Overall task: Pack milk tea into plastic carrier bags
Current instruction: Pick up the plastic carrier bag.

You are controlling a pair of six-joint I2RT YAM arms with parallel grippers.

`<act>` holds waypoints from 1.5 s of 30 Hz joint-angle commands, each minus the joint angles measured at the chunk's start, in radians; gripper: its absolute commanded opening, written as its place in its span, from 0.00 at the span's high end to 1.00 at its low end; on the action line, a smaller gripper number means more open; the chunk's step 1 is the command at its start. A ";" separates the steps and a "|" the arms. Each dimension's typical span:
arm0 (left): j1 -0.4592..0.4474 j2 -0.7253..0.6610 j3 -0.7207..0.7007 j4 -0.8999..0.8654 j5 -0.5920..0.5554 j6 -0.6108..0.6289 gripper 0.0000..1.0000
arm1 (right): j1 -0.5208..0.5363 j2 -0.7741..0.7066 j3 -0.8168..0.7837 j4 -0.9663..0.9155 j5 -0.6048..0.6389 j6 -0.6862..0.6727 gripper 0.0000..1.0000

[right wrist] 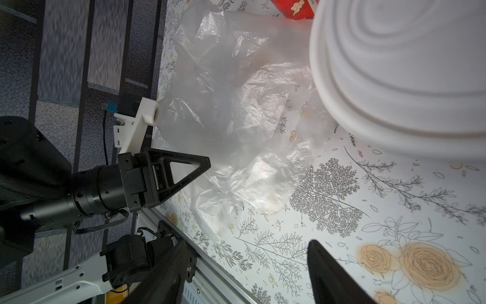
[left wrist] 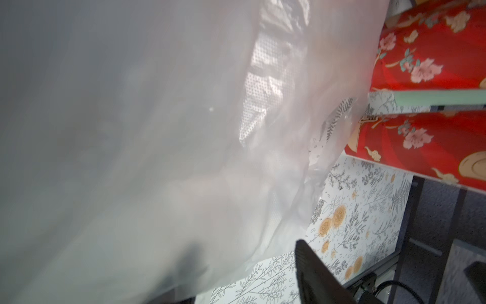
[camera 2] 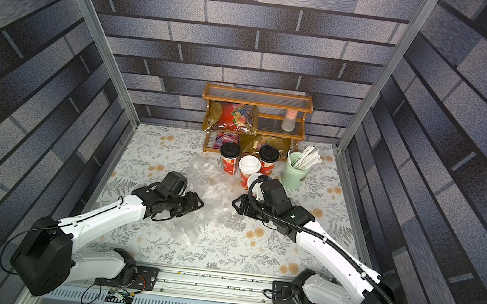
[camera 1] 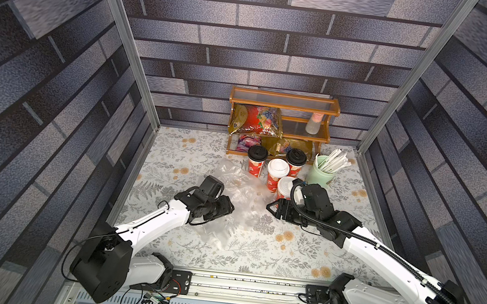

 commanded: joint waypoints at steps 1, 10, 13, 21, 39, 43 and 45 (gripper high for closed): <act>-0.017 -0.001 0.023 0.041 -0.010 -0.017 0.54 | 0.014 0.001 -0.019 0.029 0.018 0.030 0.28; 0.085 -0.133 -0.013 0.037 0.063 -0.040 0.94 | 0.063 -0.036 -0.144 0.206 0.084 0.247 0.34; 0.146 -0.181 -0.040 0.041 0.140 -0.050 1.00 | 0.084 -0.029 -0.188 0.300 0.102 0.314 0.34; 0.280 -0.276 -0.109 0.062 0.307 -0.107 1.00 | 0.169 0.142 -0.193 0.569 0.098 0.476 0.15; 0.399 -0.409 -0.212 0.139 0.464 -0.252 1.00 | 0.237 0.480 -0.119 1.012 0.216 0.780 0.20; 0.429 -0.434 -0.220 0.128 0.480 -0.256 1.00 | 0.239 0.457 -0.080 0.968 0.239 0.748 0.42; 0.437 -0.443 -0.221 0.120 0.485 -0.255 1.00 | 0.239 0.449 -0.067 0.952 0.243 0.739 0.56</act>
